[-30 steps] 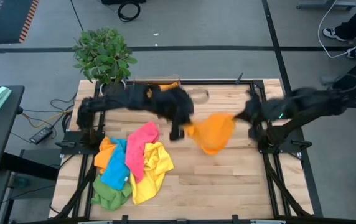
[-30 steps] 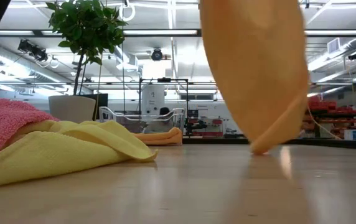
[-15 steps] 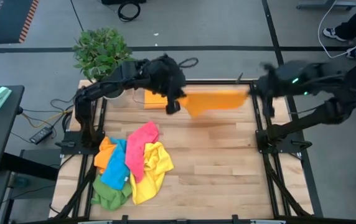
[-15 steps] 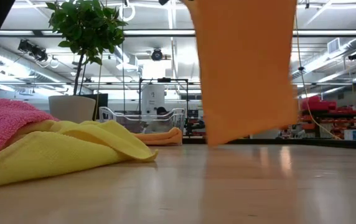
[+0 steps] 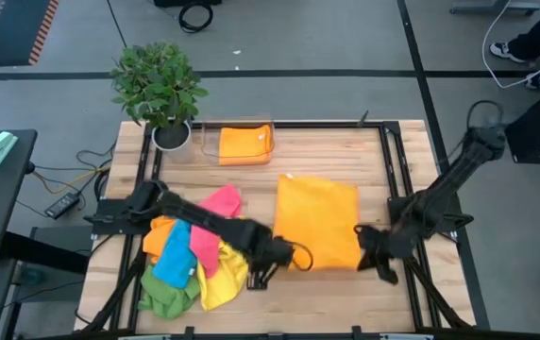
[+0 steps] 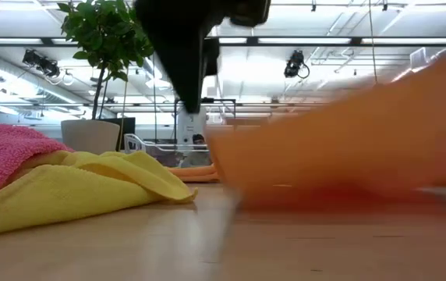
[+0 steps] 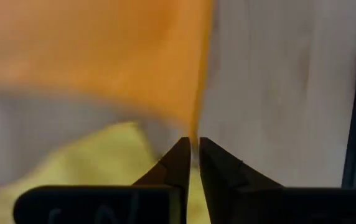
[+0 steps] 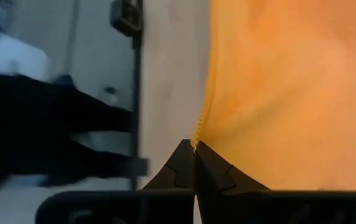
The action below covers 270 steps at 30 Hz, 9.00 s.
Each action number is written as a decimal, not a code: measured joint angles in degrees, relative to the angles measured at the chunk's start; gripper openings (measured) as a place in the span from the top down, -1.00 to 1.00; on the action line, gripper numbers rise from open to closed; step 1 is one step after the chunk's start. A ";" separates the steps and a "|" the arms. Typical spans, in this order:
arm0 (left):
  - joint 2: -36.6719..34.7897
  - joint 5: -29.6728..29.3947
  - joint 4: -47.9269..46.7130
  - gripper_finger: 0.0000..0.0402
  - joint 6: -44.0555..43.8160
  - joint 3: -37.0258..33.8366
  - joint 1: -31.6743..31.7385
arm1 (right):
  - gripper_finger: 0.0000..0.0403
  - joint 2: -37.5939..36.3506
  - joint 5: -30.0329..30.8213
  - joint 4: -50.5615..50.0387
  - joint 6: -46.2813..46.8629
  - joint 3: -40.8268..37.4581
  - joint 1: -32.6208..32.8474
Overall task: Fold microfiber towels
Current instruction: Fold the right orange microfiber cloth
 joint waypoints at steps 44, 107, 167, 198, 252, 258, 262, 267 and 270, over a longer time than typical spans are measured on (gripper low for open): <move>16.13 -3.67 38.35 0.16 0.72 0.97 -11.01 | 0.99 6.23 4.16 -1.60 8.91 -1.58 7.33; -9.53 1.13 0.07 0.98 10.65 -5.72 5.85 | 0.99 -6.99 -7.44 -10.57 -1.60 -1.01 -13.21; -8.44 -12.49 1.07 0.97 25.40 30.15 35.13 | 0.99 -8.77 30.87 -43.35 -58.02 45.90 -57.18; -3.13 -7.17 12.78 0.98 -13.62 -5.53 -3.19 | 0.99 12.13 12.43 3.16 29.01 2.11 14.43; 3.30 -4.54 20.00 0.90 15.53 -4.62 22.28 | 0.84 9.14 17.66 -38.35 33.82 -0.84 -13.02; 3.30 -4.57 20.00 0.68 15.11 -4.62 22.29 | 0.56 9.14 18.16 -38.38 34.42 -0.84 -14.34; 3.30 -4.62 19.94 0.51 13.72 -4.62 22.33 | 0.32 9.05 20.18 -38.45 35.62 -0.83 -15.22; 3.28 -4.72 17.66 0.37 10.68 -4.62 22.53 | 0.17 9.03 21.30 -40.09 37.68 1.52 -15.02; 3.26 -3.48 15.55 0.33 8.20 -4.62 21.94 | 0.17 9.03 19.19 -34.84 37.58 3.18 -13.14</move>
